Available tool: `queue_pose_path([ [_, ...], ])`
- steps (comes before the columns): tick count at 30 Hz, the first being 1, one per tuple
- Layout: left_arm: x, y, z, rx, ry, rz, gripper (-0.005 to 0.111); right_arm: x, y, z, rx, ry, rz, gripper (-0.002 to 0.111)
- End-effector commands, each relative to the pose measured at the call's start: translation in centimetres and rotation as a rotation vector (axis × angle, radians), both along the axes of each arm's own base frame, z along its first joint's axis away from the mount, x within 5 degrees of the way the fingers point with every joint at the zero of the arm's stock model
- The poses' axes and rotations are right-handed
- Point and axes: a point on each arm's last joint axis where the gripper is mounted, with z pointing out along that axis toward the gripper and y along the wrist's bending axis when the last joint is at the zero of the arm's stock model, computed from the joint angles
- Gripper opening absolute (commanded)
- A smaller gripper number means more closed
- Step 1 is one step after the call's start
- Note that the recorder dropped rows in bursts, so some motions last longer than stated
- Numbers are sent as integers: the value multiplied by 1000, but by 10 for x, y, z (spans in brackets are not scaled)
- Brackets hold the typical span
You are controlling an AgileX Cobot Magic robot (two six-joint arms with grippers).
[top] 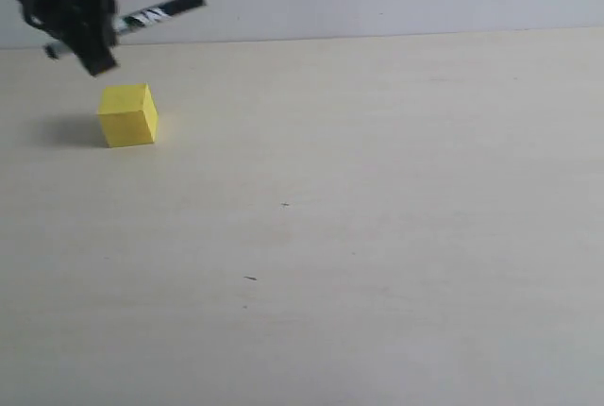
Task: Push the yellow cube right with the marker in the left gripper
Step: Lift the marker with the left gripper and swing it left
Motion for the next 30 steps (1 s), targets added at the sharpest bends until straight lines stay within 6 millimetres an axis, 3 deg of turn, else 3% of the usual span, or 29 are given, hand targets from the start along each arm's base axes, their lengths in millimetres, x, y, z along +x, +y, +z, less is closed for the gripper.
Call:
queue_pose_path([
  [1,34,83,-9,118,-35,150,0,0,0,-1,-2,-7,-5,0],
  [5,52,116,-31,100,13,70,0,0,0,-1,-2,-7,-5,0],
  [16,91,187,-124,202,188,-124,0,0,0,-1,-2,-7,-5,0],
  [21,103,196,-160,185,229,-313,0,0,0,-1,-2,-7,-5,0],
  [30,130,197,-175,164,182,-364,0,0,0,-1,-2,-7,-5,0],
])
